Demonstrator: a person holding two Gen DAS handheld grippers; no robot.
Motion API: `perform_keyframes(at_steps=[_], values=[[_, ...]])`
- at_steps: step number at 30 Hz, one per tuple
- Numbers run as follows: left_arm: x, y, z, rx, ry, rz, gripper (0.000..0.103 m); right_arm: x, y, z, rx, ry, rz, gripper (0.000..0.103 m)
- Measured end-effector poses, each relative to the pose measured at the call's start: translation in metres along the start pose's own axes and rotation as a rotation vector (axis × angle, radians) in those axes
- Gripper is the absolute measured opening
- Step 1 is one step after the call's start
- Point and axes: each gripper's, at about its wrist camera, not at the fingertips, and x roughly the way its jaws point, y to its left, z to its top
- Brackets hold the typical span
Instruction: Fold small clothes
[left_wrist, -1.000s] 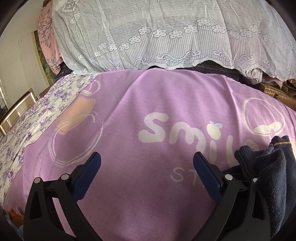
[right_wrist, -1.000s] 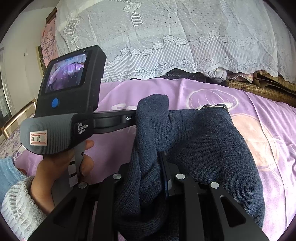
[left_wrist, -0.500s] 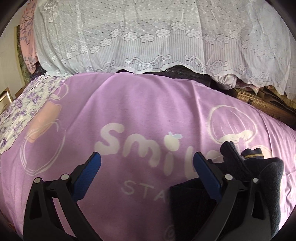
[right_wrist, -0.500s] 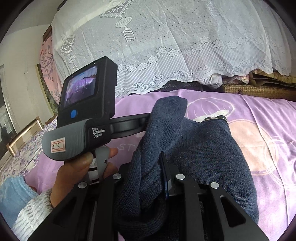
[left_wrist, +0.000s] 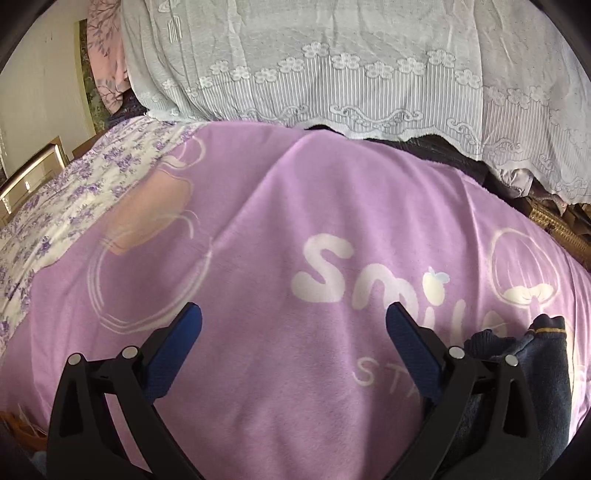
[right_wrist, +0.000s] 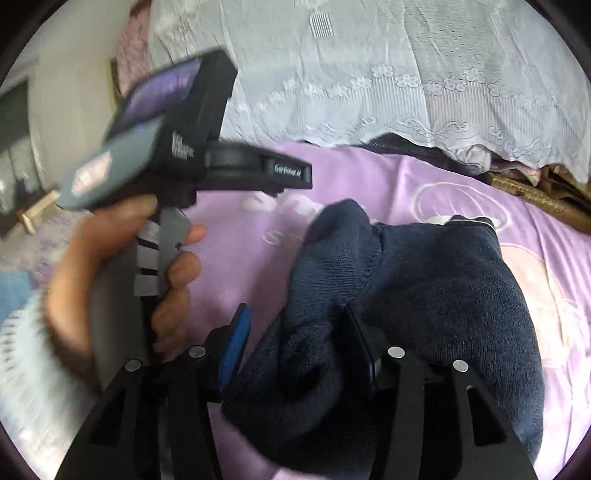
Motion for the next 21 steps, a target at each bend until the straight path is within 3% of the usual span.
perform_keyframes(at_steps=[3, 6, 8, 9, 10, 12, 17, 19, 21], values=[[-0.014, -0.001, 0.001, 0.028, -0.017, -0.013, 0.097, -0.032, -0.006, 0.003, -0.007, -0.051, 0.097, 0.052], [-0.035, -0.010, 0.000, 0.073, -0.043, -0.038, 0.098, -0.059, -0.020, 0.004, -0.016, -0.091, 0.114, 0.052], [-0.052, -0.019, -0.002, 0.105, -0.054, -0.080, 0.098, -0.075, -0.037, 0.000, 0.005, -0.113, 0.113, 0.040], [-0.060, -0.023, -0.004, 0.117, -0.056, -0.112, 0.098, -0.084, -0.047, -0.004, 0.024, -0.121, 0.111, 0.023], [-0.066, -0.028, -0.007, 0.128, -0.055, -0.137, 0.098, -0.092, -0.059, -0.007, 0.052, -0.123, 0.107, 0.014], [-0.081, -0.044, -0.016, 0.172, -0.054, -0.206, 0.098, -0.100, -0.076, -0.011, 0.096, -0.127, 0.098, 0.009], [-0.097, -0.075, -0.052, 0.268, -0.011, -0.283, 0.098, -0.099, -0.096, -0.021, 0.157, -0.083, 0.082, 0.008], [-0.086, -0.084, -0.071, 0.313, 0.041, -0.263, 0.098, -0.087, -0.096, -0.027, 0.161, -0.025, 0.082, 0.005], [-0.054, -0.089, -0.094, 0.361, 0.125, -0.164, 0.099, -0.064, -0.100, -0.041, 0.184, 0.056, 0.090, 0.000]])
